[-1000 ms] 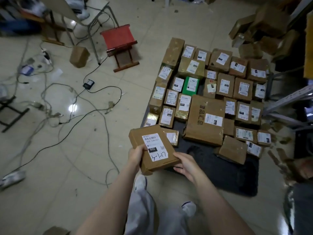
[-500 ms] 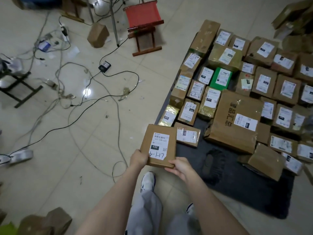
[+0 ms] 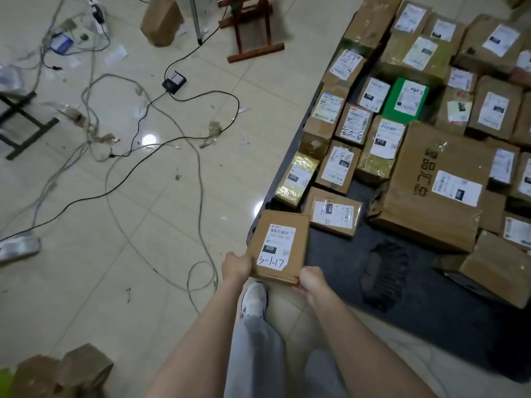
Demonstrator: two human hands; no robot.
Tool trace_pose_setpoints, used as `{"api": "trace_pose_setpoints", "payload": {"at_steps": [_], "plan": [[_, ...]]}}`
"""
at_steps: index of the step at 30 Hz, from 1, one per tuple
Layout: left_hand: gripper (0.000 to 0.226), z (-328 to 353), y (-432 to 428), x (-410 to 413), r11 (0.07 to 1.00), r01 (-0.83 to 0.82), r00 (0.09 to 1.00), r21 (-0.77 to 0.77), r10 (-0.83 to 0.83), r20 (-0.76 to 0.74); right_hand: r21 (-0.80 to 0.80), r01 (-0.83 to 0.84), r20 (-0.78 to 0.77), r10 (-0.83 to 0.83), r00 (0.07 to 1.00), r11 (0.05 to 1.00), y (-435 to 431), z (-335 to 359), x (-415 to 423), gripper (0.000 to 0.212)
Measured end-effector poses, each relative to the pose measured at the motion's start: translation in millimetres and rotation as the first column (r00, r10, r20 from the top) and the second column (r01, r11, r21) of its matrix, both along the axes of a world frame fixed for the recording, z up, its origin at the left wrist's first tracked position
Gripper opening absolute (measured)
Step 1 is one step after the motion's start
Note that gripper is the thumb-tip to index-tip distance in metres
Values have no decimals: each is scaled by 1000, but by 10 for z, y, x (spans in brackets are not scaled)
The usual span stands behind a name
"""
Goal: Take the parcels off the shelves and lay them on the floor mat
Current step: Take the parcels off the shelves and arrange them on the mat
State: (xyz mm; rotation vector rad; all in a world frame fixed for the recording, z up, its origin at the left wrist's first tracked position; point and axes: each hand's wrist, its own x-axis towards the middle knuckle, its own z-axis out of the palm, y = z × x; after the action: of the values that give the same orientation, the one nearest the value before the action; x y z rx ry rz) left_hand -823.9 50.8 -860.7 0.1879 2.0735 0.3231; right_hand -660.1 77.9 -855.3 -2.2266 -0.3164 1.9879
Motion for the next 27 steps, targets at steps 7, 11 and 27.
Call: {"api": "trace_pose_setpoints", "payload": {"at_steps": [7,11,27], "plan": [[49,-675,100,-88,998,-47,998,49,45,48,12,-82,-13,82,997,997,57,-855,-220,19],[41,-1054,181,-142,996,-41,999,84,38,33,18,-121,-28,122,992,992,92,-1355,-339,25],[31,-367,647,344,991,-35,978,126,8,207,121,1,90,-12,996,993,537,-852,-265,15]]}}
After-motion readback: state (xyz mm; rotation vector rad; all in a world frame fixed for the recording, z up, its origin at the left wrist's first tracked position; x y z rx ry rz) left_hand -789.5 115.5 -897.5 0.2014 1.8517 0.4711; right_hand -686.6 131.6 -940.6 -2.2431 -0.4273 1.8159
